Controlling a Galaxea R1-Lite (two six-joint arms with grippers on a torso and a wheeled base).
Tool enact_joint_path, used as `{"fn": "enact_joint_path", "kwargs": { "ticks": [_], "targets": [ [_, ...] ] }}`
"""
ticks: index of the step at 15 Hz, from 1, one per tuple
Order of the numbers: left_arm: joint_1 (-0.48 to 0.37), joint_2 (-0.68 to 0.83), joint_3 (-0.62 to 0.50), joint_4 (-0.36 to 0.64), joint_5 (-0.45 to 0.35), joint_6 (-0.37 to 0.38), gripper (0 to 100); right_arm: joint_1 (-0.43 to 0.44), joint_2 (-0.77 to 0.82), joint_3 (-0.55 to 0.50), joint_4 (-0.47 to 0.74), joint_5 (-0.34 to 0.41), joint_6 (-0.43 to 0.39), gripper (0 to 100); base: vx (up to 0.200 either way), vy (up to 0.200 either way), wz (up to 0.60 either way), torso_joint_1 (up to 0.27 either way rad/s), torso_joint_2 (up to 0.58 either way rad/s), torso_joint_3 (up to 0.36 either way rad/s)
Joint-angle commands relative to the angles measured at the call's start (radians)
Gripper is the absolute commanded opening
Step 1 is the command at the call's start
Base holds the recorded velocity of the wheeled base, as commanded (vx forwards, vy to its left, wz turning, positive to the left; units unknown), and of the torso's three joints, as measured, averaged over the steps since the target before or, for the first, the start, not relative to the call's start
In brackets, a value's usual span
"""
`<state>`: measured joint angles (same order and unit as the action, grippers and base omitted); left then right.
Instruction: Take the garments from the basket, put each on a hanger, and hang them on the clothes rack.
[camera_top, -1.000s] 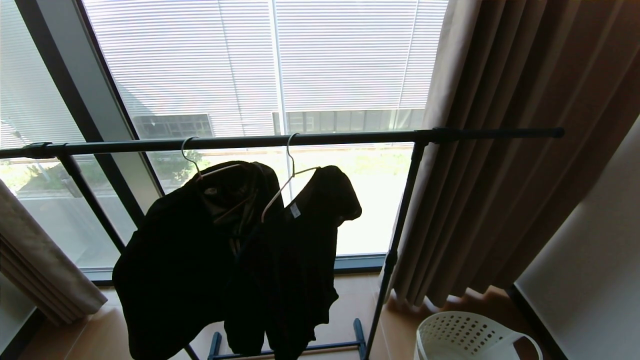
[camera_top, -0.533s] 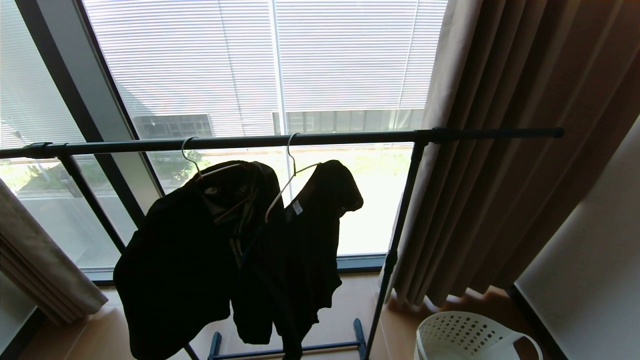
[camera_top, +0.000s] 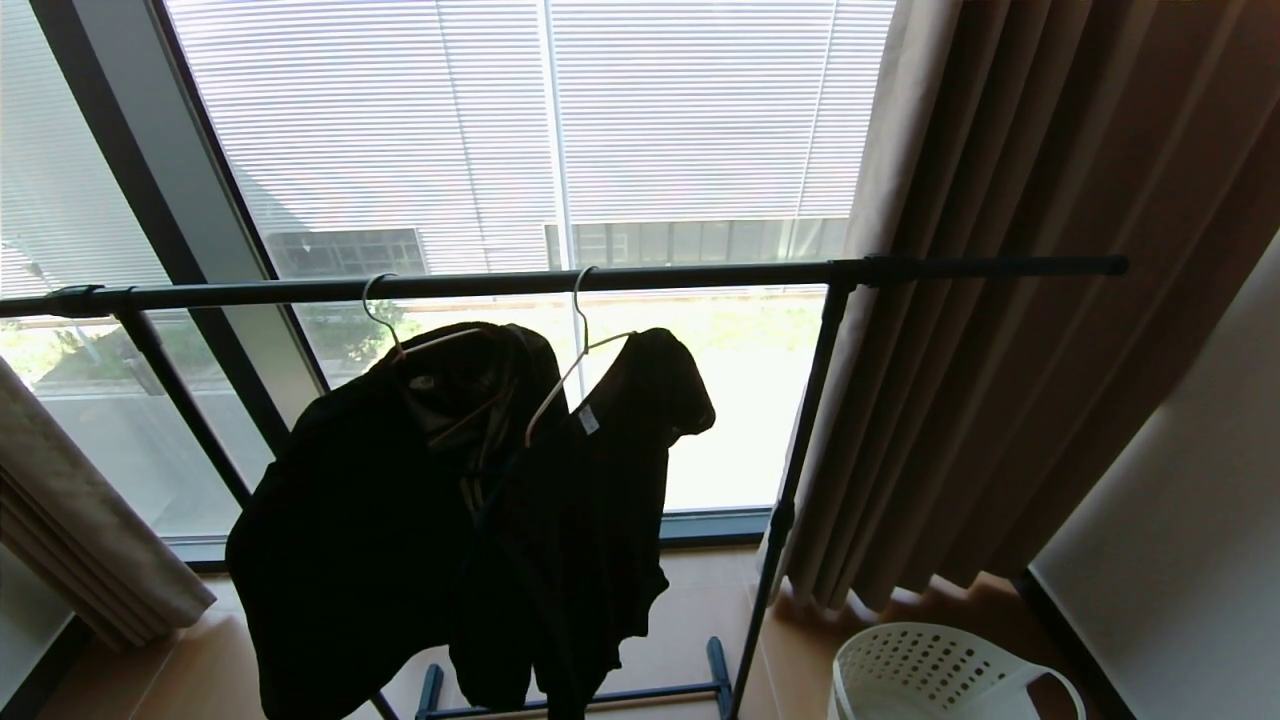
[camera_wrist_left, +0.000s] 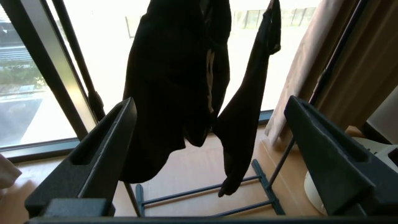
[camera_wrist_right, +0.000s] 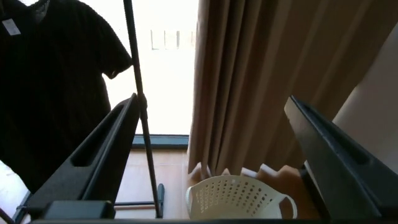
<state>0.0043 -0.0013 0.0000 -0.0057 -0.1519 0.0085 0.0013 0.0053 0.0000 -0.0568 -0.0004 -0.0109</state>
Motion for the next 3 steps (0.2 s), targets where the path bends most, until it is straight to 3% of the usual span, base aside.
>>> {"fn": "enact_joint_path", "kwargs": {
  "ticks": [1,3],
  "targets": [
    [0.0,0.001,0.0,0.0,0.0,0.001,100,0.0,0.002,0.0,0.0,0.0,-0.001,100,0.0,0.0,0.0,0.0,0.0,0.0],
    [0.0,0.001,0.0,0.0,0.0,0.001,100,0.0,0.002,0.0,0.002,0.0,0.0,100,0.0,0.0,0.0,0.0,0.0,0.0]
  ]
}}
